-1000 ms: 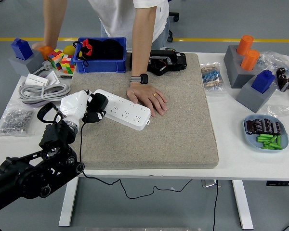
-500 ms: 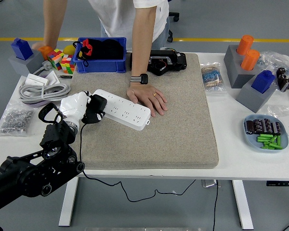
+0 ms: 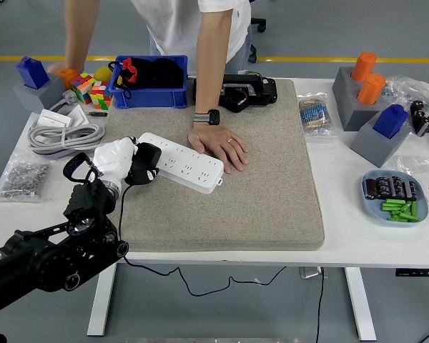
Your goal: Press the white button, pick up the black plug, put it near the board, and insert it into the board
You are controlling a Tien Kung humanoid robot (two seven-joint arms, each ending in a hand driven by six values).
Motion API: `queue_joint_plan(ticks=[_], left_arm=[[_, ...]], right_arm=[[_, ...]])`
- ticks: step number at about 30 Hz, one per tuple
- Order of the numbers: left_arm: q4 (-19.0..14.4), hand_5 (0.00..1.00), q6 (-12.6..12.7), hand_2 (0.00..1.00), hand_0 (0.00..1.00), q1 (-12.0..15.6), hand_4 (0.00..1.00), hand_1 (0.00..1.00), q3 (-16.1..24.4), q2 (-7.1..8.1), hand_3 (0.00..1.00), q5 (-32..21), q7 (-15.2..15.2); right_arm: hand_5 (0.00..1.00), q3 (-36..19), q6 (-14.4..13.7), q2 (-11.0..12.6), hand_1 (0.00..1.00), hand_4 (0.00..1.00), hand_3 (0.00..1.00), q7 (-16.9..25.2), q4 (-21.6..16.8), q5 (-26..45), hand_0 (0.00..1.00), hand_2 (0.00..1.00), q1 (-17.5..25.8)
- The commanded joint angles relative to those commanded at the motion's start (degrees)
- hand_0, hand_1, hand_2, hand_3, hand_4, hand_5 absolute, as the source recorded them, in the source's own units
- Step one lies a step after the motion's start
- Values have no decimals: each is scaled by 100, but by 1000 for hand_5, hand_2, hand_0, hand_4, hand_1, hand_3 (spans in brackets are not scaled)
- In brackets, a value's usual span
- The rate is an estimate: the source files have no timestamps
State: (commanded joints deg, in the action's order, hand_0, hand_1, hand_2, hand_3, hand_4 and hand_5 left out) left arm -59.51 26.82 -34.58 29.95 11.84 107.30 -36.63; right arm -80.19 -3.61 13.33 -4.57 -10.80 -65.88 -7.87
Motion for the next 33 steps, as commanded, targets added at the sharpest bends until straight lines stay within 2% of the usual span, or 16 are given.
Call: queue_joint_plan(ticks=[12, 22, 33], left_arm=[[47, 2, -41, 260, 246, -103, 636, 226, -60, -44, 530, 24, -35], [20, 2, -256, 254, 235, -95, 652, 218, -44, 12, 505, 47, -35], [73, 2, -336, 251, 234, -112, 653, 217, -62, 20, 502, 90, -35]], right_arm=[[378, -24, -1, -2, 594, 642, 579, 0, -1, 0, 623, 586, -6], [378, -41, -2, -1, 594, 643, 579, 1, 1, -13, 624, 586, 6], [377, -42, -1, -4, 594, 643, 579, 2, -5, -8, 624, 586, -2]])
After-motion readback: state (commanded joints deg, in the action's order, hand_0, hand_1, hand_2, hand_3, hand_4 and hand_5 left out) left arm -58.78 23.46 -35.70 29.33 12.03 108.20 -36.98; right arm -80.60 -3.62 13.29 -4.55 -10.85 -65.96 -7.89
